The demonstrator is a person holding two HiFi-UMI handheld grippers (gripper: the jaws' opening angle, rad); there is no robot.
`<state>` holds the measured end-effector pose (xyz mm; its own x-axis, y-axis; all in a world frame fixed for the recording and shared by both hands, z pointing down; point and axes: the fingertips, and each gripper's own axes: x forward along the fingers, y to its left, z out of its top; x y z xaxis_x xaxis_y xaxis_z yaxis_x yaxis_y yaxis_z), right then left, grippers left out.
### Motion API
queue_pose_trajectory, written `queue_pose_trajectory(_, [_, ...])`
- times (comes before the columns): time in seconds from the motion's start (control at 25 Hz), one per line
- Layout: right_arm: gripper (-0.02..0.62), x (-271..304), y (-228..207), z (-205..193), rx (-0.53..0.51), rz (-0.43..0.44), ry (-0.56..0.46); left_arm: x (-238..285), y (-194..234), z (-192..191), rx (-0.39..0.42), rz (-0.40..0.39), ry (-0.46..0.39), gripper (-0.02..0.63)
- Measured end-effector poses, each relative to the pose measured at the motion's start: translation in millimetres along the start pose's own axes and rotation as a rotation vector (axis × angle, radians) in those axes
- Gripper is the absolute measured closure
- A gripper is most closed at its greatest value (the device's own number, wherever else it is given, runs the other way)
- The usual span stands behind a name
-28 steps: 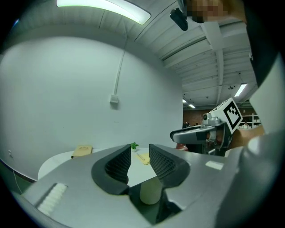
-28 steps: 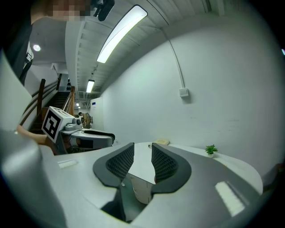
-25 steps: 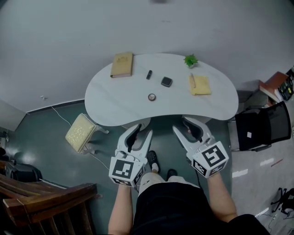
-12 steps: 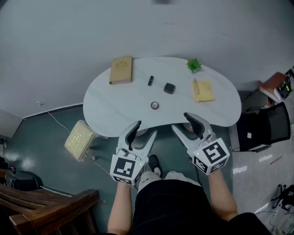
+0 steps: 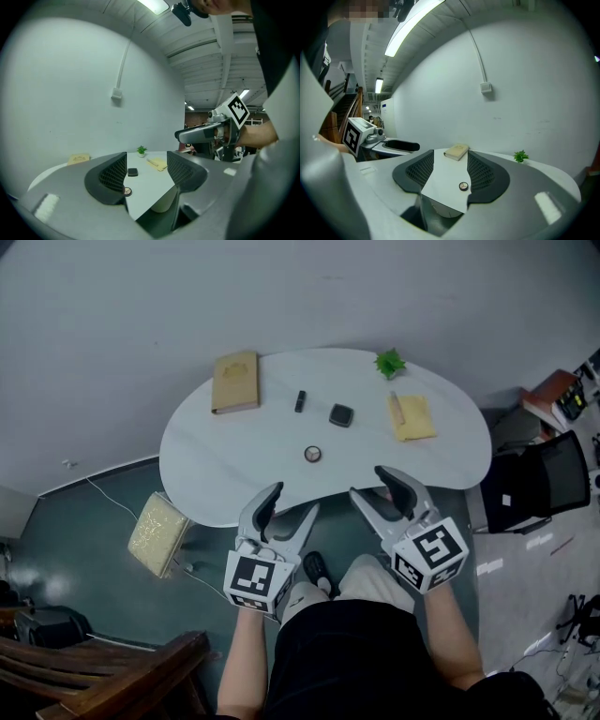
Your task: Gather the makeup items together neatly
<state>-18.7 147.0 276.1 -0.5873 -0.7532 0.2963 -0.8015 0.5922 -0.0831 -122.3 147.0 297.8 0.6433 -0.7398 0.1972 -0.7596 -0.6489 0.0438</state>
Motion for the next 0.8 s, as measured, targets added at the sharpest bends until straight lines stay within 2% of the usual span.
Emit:
queue_pose_trajectory(0.36, [0.388, 5.7, -14.2, -20.7, 0.041, -0.01, 0.043, 29.7, 2.7, -28.0, -0.023, -0.03, 0.07, 0.318])
queue_pose_trajectory(0.8, [0.388, 44.1, -58.4, -21.1, 0.053, 0.051, 0.074, 78.4, 24.5, -57.1, -0.048, 0.017, 0.153, 0.304])
